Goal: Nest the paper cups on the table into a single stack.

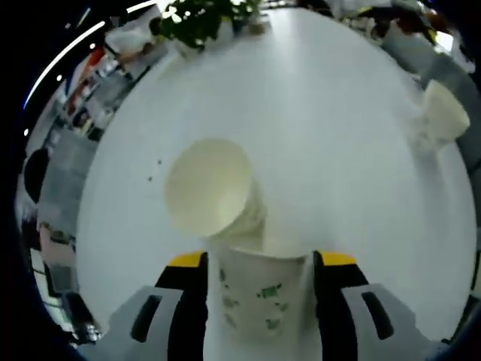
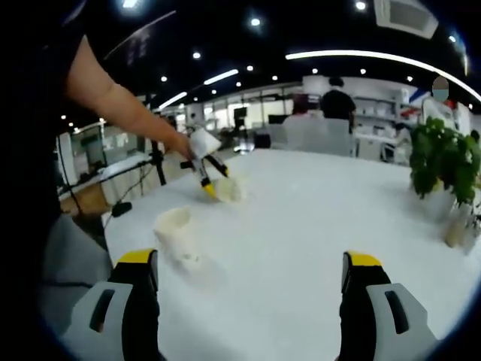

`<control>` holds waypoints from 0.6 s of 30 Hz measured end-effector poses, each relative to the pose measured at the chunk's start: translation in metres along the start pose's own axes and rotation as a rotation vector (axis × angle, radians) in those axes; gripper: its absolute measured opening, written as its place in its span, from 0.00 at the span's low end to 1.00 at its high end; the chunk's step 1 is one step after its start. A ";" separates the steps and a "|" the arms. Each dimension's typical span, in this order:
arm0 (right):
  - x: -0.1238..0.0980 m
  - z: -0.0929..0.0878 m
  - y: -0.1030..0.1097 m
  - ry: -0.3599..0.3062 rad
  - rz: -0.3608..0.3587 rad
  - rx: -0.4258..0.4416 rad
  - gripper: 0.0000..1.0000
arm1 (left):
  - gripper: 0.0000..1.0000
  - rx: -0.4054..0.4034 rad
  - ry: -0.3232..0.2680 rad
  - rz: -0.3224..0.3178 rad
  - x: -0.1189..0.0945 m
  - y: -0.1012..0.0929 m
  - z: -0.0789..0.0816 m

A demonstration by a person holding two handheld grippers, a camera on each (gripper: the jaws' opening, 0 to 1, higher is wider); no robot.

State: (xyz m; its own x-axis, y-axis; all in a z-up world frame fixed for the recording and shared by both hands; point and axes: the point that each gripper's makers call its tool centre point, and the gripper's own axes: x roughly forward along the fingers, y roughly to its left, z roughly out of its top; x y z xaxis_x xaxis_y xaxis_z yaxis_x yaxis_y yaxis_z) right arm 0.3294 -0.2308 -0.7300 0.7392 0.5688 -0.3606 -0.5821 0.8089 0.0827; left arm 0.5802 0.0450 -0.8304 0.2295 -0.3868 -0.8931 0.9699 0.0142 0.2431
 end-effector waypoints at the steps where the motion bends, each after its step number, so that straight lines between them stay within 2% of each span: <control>1: 0.001 0.000 0.000 0.002 0.001 -0.002 1.00 | 0.50 0.016 0.005 -0.001 0.002 -0.001 -0.001; 3: 0.002 0.000 0.001 0.000 0.005 -0.012 1.00 | 0.45 0.006 0.034 -0.015 0.004 -0.006 -0.006; 6: 0.003 0.000 0.003 0.001 0.009 -0.012 1.00 | 0.43 -0.033 0.009 0.014 0.003 -0.002 -0.003; 13: 0.005 0.001 0.004 0.004 0.014 -0.011 1.00 | 0.41 -0.037 0.003 0.025 -0.004 0.000 -0.007; 18: 0.006 0.004 0.004 0.005 0.014 -0.017 1.00 | 0.41 -0.082 -0.020 0.035 -0.012 0.001 -0.010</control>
State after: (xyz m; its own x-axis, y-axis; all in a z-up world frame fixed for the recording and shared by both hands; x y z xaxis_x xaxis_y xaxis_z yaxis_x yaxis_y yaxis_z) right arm 0.3328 -0.2238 -0.7279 0.7290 0.5797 -0.3640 -0.5985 0.7979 0.0721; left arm 0.5794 0.0588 -0.8231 0.2624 -0.4033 -0.8766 0.9649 0.1028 0.2416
